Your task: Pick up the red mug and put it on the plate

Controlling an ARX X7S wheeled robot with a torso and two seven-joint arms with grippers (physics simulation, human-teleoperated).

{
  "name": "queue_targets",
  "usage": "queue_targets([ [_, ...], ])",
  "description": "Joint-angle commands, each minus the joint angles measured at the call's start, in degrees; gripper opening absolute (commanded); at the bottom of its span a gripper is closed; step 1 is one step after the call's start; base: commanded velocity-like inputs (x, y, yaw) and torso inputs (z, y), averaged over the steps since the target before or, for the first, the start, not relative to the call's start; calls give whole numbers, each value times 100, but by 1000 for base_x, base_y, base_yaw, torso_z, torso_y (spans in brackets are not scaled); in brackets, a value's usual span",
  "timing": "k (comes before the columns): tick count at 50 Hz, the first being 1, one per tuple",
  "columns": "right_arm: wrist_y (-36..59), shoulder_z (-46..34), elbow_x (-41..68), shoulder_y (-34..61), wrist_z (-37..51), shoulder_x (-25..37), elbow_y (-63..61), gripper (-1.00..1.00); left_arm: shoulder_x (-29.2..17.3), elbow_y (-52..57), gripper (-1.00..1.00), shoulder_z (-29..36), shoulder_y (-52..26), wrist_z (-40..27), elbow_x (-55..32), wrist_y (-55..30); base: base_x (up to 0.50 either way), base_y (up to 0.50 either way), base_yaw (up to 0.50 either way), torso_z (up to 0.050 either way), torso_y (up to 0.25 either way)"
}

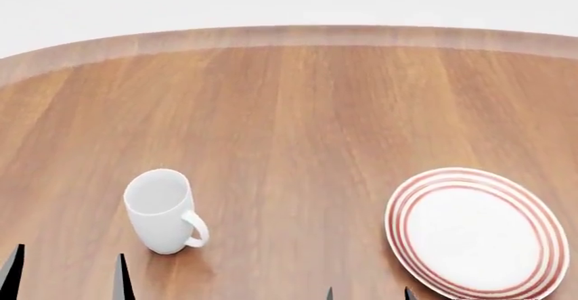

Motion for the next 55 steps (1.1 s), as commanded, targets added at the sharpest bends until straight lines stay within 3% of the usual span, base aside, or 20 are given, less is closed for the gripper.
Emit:
queue_targets([
  [1,-20,-24,22,7,19,16,9,100,-15,2,100,23,-5,-36,8,-4,227,0,0,0,0],
  [37,29,-218,-111,-69,111,145,-162,100,-64,-10,100,130,-28,-84,-89,19,65,0,0,0,0],
  [55,972,-284,-155,-924,454,798,-2382,100,-88,-43,100,197,-49,-83,-167,79,0,0,0,0,0],
])
